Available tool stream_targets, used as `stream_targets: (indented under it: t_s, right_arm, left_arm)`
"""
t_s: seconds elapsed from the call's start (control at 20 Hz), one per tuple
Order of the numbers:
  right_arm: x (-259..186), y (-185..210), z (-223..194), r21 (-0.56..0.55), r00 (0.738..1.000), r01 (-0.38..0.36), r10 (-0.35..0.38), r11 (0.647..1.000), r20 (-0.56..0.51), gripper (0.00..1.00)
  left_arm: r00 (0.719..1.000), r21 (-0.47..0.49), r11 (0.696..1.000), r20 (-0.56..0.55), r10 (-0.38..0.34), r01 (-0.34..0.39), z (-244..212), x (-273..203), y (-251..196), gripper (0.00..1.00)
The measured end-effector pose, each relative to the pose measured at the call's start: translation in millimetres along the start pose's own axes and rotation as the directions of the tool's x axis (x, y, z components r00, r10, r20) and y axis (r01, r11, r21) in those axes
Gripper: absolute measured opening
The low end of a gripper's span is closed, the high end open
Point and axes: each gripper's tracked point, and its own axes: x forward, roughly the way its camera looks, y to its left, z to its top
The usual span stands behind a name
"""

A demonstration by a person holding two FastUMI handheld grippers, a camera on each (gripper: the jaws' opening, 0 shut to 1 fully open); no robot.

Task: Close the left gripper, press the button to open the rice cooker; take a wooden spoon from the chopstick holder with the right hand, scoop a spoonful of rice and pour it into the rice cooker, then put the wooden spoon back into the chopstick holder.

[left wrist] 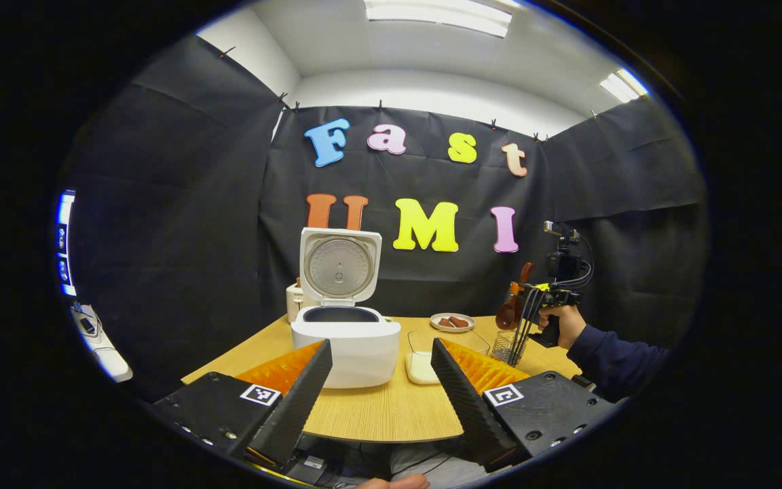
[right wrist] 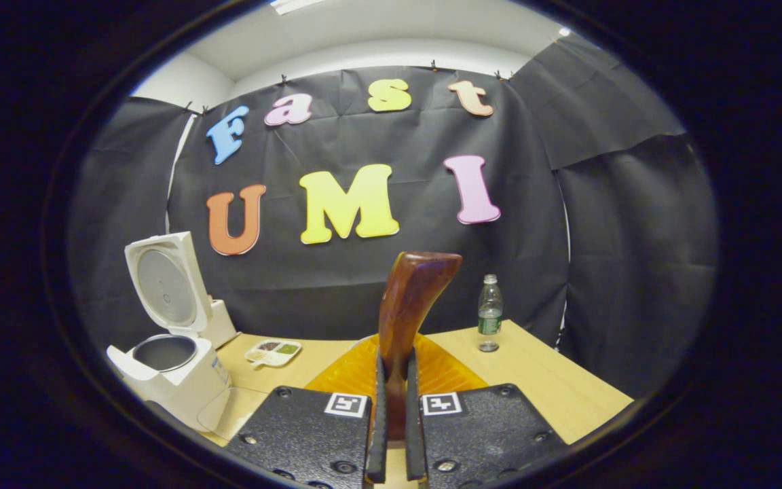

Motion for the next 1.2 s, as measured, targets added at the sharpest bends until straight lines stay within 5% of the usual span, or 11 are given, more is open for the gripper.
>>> stream_targets:
  t_s: [0.25,0.55,0.85,1.2]
  right_arm:
    - [3.6,59.4,-6.5,-0.018,0.996,-0.087,0.088,0.996,0.020,0.16]
    - [12.3,108.4,-47.5,-0.029,0.995,-0.103,0.103,0.994,0.000,0.14]
    - [31.3,128.8,-109.2,-0.144,0.998,-0.048,0.041,0.988,-0.049,0.14]
    - [45.4,145.6,-132.9,-0.118,0.995,0.043,-0.054,0.992,-0.086,0.14]
  left_arm:
    - [1.000,0.019,1.000,-0.015,0.021,-0.021,-6.6,-4.3,11.3,0.93]
    - [0.999,-0.002,1.000,-0.038,0.023,-0.023,-16.8,-4.2,19.4,0.93]
    - [0.996,0.009,0.999,-0.074,0.047,-0.046,-32.1,-2.3,31.2,0.94]
    - [0.995,0.006,1.000,-0.097,0.029,-0.029,-40.1,-1.3,32.5,0.94]
